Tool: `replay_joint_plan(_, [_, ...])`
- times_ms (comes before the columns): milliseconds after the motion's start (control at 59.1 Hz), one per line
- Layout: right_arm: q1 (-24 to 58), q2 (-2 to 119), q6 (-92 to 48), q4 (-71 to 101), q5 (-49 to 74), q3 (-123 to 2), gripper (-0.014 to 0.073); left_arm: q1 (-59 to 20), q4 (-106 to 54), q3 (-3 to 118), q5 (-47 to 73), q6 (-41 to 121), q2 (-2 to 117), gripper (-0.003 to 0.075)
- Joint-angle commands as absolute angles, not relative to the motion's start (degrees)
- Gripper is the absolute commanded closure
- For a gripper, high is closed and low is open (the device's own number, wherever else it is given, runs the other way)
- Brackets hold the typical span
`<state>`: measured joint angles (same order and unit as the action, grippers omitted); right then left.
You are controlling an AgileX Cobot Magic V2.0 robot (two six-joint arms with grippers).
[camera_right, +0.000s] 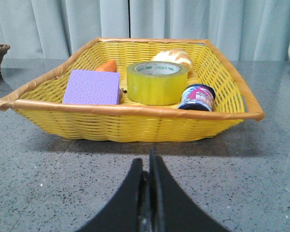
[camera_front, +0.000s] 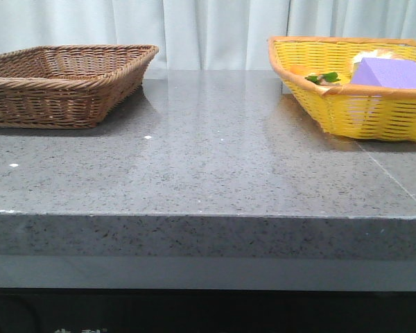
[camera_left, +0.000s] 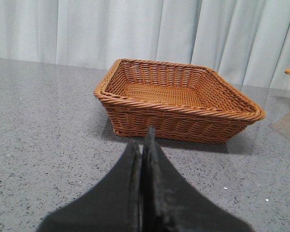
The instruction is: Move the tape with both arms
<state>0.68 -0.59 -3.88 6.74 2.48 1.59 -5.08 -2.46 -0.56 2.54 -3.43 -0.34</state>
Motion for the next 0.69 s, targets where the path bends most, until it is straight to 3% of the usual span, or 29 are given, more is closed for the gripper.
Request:
replay_joint_plan(0, [0.5, -2.1, -4.2, 6.6, -2.5, 0.1, 0.0662, -5.0, -2.9, -2.7, -2.1, -4.0, -1.4, 0.0740])
replay_joint_plan(677, [0.5, -2.1, -4.2, 6.5, -6.0, 0.1, 0.0662, -5.0, -2.9, -2.7, -2.1, -4.0, -1.4, 0.0740])
